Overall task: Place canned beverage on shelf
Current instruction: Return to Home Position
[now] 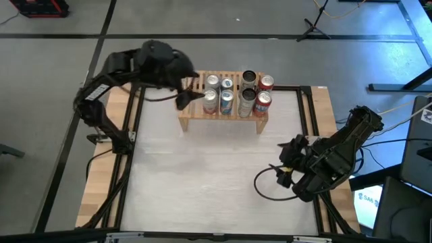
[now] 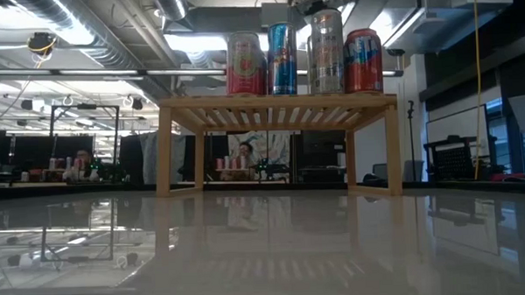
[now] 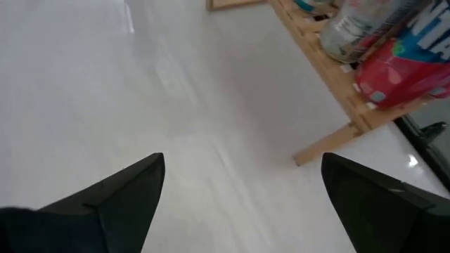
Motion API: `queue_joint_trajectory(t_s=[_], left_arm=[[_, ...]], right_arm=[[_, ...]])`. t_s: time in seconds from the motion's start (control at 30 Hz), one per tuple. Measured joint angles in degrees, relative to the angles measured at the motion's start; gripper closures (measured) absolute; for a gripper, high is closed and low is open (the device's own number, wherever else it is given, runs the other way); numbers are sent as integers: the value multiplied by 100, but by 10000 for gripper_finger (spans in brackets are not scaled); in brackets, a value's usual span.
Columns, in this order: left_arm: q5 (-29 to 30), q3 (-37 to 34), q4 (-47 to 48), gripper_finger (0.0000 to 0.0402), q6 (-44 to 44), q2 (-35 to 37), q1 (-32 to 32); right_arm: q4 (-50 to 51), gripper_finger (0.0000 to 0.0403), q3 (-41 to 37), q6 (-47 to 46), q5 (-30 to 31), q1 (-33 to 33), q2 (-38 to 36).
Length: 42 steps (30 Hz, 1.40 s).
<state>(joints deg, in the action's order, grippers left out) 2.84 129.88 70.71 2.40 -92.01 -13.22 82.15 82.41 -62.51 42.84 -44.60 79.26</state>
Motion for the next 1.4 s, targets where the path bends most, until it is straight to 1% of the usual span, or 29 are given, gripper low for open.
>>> queue_joint_trajectory(t_s=[0.1, 0.2, 0.3, 0.43, 0.53, 0.6, 0.73, 0.8, 0.87, 0.97, 1.07, 1.17, 1.27, 1.4], left_arm=[[190, -253, 146, 40, 205, 329, 264], [680, -708, 147, 40, 478, 723, 588], [1225, -1378, 128, 40, 826, 1251, 927], [1557, -2561, -169, 40, 1388, 2109, 1357], [1739, -3610, -743, 40, 1782, 2760, 1666], [1755, -4283, -1220, 40, 1890, 3167, 1825], [1739, -5378, -1989, 40, 1905, 3815, 2042], [1732, -5830, -2292, 40, 1868, 4096, 2122], [1721, -6216, -2591, 40, 1851, 4380, 2187], [1654, -6736, -3045, 40, 1723, 4813, 2286], [1561, -7173, -3459, 40, 1431, 5162, 2327], [1605, -7484, -3488, 40, 1367, 5447, 2318], [1615, -7766, -3544, 40, 1521, 5706, 2311], [1616, -7907, -3519, 40, 1788, 5902, 2311]], right_arm=[[-225, 31, 0, 159, 57, 0, 16], [-262, 31, -1, 546, 153, 1, 48], [-244, 33, -2, 1070, 170, 170, -66], [-309, 55, -2, 1847, 174, 539, -362], [-623, 87, -4, 2527, 16, 997, -558], [-1159, 112, -115, 3073, -307, 1334, -695], [-2798, 172, -779, 3935, -1521, 1953, -1078], [-3588, 205, -1146, 4009, -1943, 2242, -1285], [-4363, 237, -1400, 3898, -2188, 2499, -1478], [-5220, 279, -1709, 4067, -2208, 2709, -1808], [-5775, 312, -2021, 4349, -2259, 2874, -2170], [-6054, 340, -2404, 4450, -2417, 3045, -2606], [-6398, 364, -2884, 4496, -2444, 3188, -3116], [-6930, 391, -3646, 4495, -2449, 3350, -3787]])
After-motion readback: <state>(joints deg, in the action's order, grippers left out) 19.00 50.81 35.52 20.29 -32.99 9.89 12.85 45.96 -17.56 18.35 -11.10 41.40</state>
